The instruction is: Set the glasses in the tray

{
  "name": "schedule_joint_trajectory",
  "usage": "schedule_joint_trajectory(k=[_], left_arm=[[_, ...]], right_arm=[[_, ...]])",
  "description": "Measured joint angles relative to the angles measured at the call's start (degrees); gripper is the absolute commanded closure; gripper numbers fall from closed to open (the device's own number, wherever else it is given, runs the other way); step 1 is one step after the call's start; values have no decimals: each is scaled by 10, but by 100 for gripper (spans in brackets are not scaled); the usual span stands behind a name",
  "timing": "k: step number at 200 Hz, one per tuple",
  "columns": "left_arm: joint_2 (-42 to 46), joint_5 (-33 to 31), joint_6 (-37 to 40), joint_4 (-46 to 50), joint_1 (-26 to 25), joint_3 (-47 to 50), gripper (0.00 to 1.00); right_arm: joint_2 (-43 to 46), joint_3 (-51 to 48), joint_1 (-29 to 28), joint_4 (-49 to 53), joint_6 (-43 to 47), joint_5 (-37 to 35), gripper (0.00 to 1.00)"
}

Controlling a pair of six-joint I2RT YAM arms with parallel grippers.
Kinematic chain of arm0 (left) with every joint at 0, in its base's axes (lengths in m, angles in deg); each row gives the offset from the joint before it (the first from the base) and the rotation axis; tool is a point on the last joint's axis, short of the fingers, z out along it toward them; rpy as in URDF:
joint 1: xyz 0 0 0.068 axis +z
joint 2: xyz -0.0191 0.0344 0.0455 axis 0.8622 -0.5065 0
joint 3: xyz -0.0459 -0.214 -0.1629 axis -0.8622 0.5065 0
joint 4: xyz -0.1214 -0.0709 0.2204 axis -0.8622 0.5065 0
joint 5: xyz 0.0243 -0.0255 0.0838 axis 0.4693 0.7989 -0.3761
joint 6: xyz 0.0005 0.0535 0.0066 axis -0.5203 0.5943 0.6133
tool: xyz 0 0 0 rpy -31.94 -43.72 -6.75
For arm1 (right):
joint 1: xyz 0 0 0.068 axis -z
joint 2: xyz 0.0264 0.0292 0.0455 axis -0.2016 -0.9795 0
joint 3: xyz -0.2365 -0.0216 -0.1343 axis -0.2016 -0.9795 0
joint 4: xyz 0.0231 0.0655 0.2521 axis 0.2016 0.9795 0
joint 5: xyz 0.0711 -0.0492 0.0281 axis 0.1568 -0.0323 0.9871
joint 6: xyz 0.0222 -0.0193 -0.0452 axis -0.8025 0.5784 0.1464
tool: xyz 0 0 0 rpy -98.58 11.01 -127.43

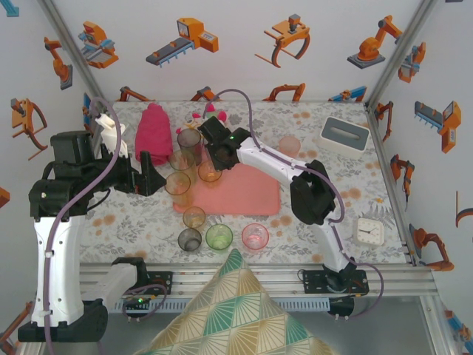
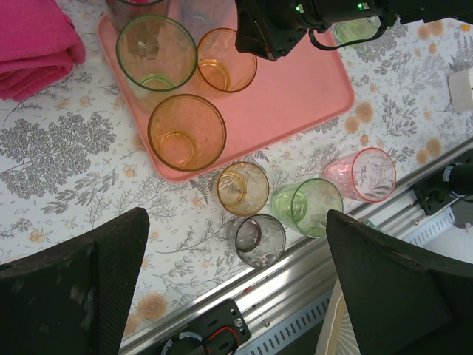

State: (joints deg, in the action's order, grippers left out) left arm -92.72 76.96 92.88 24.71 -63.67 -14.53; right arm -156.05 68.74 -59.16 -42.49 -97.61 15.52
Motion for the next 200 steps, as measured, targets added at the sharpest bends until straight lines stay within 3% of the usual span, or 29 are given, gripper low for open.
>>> schedule_joint_trajectory(k=[106, 200], left_arm=[[0, 1, 0, 0, 0, 0, 3], [2, 1, 0, 0, 0, -7, 3]], right_arm=[[0, 0, 2, 0, -7, 4, 68], [35, -37, 2, -13, -17, 14, 65]])
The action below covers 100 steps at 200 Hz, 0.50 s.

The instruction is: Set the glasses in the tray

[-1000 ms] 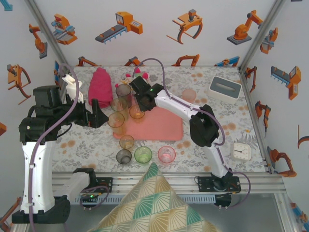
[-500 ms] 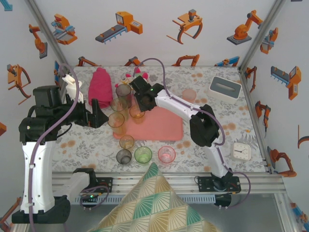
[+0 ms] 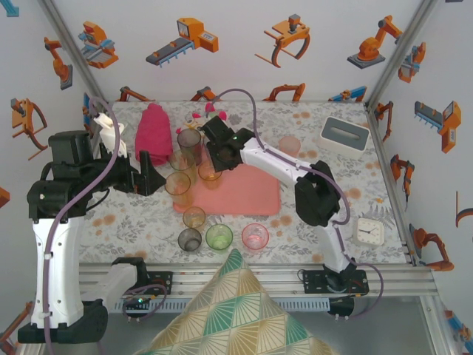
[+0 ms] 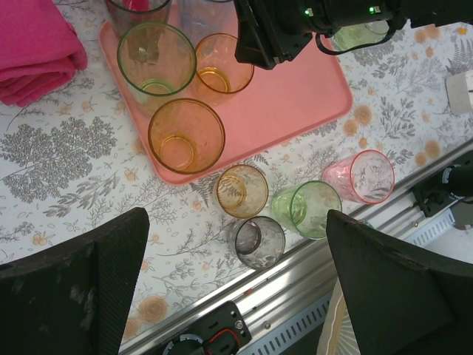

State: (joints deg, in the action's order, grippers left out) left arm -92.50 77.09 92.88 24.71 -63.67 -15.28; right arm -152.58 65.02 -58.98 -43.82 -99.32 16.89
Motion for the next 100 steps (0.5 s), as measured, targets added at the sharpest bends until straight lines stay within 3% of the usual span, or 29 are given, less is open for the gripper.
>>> schedule_joint_trajectory(k=[100], left_arm=[[3, -2, 0, 0, 0, 0, 3]], right_arm=[[97, -95, 0, -23, -13, 15, 65]])
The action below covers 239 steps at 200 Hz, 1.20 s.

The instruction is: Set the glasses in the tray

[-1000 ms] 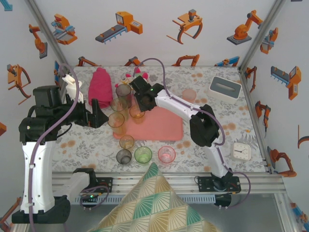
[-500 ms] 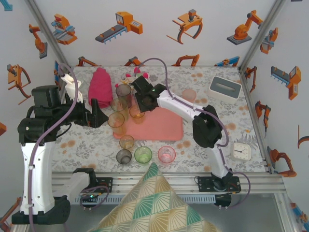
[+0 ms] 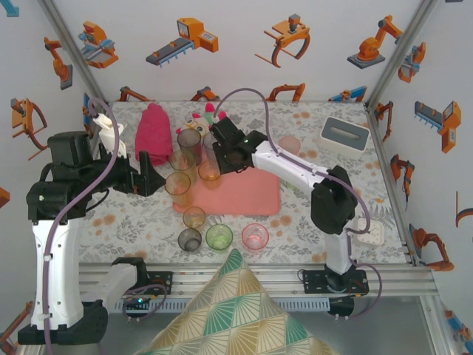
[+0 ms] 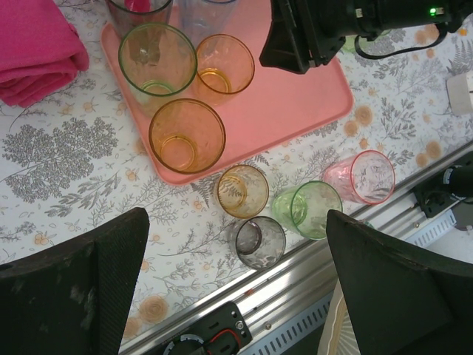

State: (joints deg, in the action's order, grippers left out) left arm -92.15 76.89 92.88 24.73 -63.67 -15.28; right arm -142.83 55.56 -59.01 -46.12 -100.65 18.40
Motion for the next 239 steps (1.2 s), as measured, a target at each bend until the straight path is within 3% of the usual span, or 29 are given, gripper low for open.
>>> schedule_joint_trajectory(k=[104, 155, 188, 239], left_arm=[[-4, -2, 3, 0, -7, -1, 3], [-15, -5, 5, 0, -15, -3, 3], [-14, -7, 5, 0, -15, -3, 3], [-10, -9, 5, 0, -16, -3, 3]], right_arm=[[284, -213, 2, 53, -42, -28, 63], [346, -295, 16, 65, -82, -56, 62], [347, -277, 100, 87, -83, -40, 59], [293, -162, 252, 115, -38, -21, 58]])
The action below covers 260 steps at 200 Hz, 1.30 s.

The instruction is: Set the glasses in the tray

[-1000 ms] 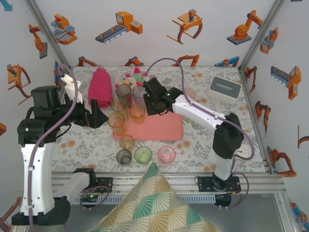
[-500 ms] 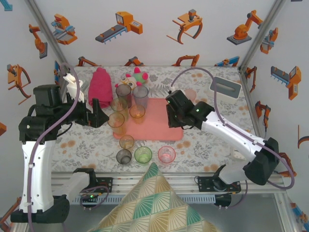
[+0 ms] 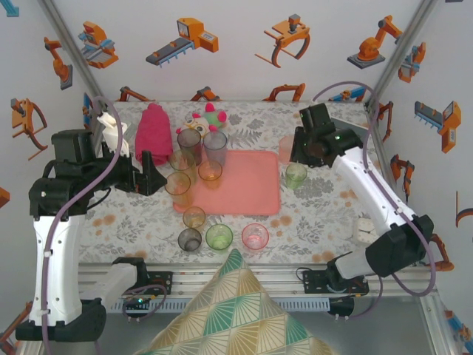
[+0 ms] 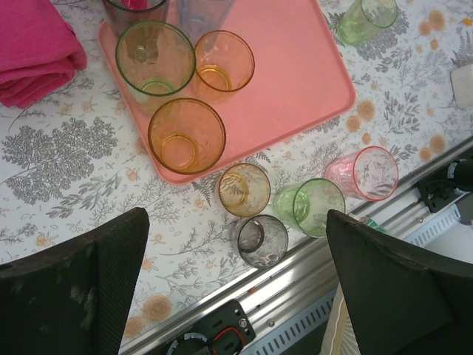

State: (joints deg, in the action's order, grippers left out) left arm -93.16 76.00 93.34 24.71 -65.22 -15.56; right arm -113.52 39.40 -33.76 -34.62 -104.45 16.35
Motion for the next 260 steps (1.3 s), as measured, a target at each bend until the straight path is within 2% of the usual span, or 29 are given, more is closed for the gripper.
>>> schedule_joint_trajectory(k=[35, 92, 172, 260], left_arm=[[6, 0, 0, 0, 0, 0, 3], [4, 0, 0, 0, 1, 0, 3], [4, 5, -1, 0, 9, 0, 3], [4, 9, -3, 0, 16, 0, 3]], right_arm=[[-78, 51, 37, -2, 34, 6, 60], [-173, 114, 67, -33, 63, 15, 61], [-241, 176, 107, -44, 86, 42, 59], [-307, 214, 109, -37, 101, 63, 55]])
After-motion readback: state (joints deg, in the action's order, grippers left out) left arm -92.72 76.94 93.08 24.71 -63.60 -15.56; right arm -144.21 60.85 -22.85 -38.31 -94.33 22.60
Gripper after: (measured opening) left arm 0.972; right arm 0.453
